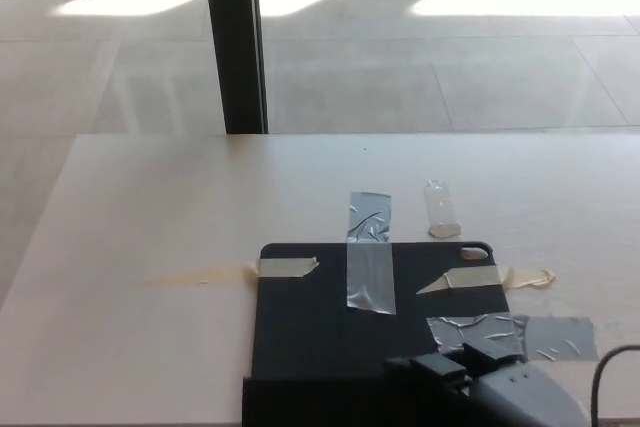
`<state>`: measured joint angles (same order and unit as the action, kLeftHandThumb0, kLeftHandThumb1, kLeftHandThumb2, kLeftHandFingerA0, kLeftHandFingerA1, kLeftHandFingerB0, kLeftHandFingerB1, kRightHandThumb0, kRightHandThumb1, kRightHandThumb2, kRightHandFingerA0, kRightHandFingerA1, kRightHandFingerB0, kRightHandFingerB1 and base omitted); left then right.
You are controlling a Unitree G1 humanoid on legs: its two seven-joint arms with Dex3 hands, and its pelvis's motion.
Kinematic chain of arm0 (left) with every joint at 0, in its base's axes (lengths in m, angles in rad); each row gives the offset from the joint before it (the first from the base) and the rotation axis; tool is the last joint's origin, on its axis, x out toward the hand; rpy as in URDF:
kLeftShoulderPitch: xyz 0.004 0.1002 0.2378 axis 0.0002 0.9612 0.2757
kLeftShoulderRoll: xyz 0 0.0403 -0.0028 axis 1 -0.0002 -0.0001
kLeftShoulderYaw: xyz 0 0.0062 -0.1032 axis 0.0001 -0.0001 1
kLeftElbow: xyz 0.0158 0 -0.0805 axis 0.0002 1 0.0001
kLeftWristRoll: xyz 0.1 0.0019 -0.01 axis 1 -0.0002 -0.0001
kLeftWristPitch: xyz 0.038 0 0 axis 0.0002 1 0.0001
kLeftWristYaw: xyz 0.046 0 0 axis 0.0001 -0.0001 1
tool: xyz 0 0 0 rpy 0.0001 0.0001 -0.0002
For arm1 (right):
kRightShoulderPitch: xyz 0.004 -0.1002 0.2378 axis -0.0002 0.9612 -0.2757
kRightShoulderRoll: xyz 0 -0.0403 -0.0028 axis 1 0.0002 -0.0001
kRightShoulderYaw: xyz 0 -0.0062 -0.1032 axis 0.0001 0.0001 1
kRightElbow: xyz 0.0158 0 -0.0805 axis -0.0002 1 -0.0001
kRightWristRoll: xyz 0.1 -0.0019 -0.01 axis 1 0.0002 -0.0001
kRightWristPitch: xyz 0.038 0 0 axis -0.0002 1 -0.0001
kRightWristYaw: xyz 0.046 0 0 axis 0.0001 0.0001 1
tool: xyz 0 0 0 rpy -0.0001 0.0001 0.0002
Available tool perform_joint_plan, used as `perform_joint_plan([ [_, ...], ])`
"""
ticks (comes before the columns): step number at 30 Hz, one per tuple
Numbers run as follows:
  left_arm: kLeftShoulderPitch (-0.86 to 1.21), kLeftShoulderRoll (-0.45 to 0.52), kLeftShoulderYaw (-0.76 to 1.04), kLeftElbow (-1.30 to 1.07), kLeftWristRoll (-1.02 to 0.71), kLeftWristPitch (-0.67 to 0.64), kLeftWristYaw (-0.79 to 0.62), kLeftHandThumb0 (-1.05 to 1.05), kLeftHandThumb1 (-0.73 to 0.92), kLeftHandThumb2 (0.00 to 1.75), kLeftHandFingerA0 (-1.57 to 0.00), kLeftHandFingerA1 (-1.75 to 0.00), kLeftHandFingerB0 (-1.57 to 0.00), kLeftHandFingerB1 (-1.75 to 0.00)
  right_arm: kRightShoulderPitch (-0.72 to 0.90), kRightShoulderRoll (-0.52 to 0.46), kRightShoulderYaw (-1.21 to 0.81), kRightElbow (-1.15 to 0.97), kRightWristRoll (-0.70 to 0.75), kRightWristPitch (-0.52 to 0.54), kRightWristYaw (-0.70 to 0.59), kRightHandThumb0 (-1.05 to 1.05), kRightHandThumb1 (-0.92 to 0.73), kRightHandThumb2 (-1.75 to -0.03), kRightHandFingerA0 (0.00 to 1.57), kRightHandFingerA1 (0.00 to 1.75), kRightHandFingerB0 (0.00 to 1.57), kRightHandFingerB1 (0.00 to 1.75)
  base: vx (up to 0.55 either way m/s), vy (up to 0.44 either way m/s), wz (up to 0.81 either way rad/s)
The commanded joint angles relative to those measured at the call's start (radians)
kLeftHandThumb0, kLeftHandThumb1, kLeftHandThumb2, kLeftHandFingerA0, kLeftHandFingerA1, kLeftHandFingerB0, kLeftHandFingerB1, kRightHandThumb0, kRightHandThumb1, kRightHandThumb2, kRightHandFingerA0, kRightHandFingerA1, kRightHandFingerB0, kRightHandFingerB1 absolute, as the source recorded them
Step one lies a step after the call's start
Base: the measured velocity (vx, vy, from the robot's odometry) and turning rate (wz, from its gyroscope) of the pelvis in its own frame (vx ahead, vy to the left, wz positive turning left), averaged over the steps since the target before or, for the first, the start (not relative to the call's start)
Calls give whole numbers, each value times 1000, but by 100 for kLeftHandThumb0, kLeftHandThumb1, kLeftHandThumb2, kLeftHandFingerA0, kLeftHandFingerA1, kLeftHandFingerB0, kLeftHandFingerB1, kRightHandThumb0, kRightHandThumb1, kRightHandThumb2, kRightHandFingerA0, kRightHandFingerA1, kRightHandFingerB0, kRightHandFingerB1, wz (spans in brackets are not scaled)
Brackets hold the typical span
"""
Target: The robot uses its right hand to open a folded tablet cover kept in the middle of the desk
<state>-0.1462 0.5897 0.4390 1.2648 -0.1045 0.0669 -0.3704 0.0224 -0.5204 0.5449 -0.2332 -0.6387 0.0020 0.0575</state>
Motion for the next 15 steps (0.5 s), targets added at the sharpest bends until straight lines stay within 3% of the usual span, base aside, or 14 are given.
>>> perform_joint_plan([
  [1, -2, 34, -6, -2, -16, 19, -2, -94, 52, 73, -47, -119, -31, -107, 226, -68, -58, -157, 109, -54, 77, -84, -90, -68, 19, 59, 29, 34, 0, 0, 0],
  [3, -5, 32, -6, -2, -16, 20, 2, -93, 53, 74, -47, -120, -33, -108, 270, -67, -72, -183, 111, -54, 74, -82, -89, -67, 21, 56, 31, 33, 0, 0, 0],
  [4, -5, 33, -12, -1, -10, 13, -2, -94, 53, 74, -45, -118, -31, -105, 293, -66, -81, -193, 112, -61, 69, -85, -74, -112, 21, 60, 26, 48, 0, 0, 0],
  [5, -7, 33, -12, 2, -11, 12, 1, -94, 53, 72, -44, -117, -30, -104, 309, -65, -87, -204, 108, -54, 78, -81, -90, -68, 20, 57, 29, 34, 0, 0, 0],
  [9, -16, 34, -7, 6, -20, 25, 3, -93, 53, 72, -45, -117, -29, -103, 352, -41, -113, -204, 123, -66, 85, -83, -91, -68, 18, 59, 29, 36, 0, 0, 0],
  [10, -16, 35, -4, 4, -23, 23, -1, -92, 43, 104, -61, -102, -36, -86, 383, -30, -121, -211, 149, -61, 89, -84, -92, -68, 19, 60, 28, 37, 0, 0, 0],
  [11, -13, 36, -5, 1, -23, 20, -4, -95, 51, 74, -49, -120, -30, -108, 403, -22, -126, -212, 163, -62, 90, -83, -92, -68, 21, 59, 29, 37, 0, 0, 0],
  [13, -10, 37, -8, -1, -21, 17, -6, -95, 51, 74, -49, -120, -30, -108, 414, -11, -134, -210, 168, -70, 95, -83, -92, -68, 21, 59, 29, 37, 0, 0, 0],
  [14, -13, 35, -6, -3, -24, 26, -1, -93, 53, 72, -50, -114, -39, -103, 438, -7, -142, -204, 200, -81, 100, -80, -91, -68, 21, 57, 28, 37, 0, 0, 0],
  [15, -14, 34, -4, 1, -25, 27, -4, -94, 51, 74, -47, -119, -28, -105, 451, -3, -147, -197, 223, -85, 112, -78, -91, -67, 21, 55, 26, 36, 0, 0, 0],
])
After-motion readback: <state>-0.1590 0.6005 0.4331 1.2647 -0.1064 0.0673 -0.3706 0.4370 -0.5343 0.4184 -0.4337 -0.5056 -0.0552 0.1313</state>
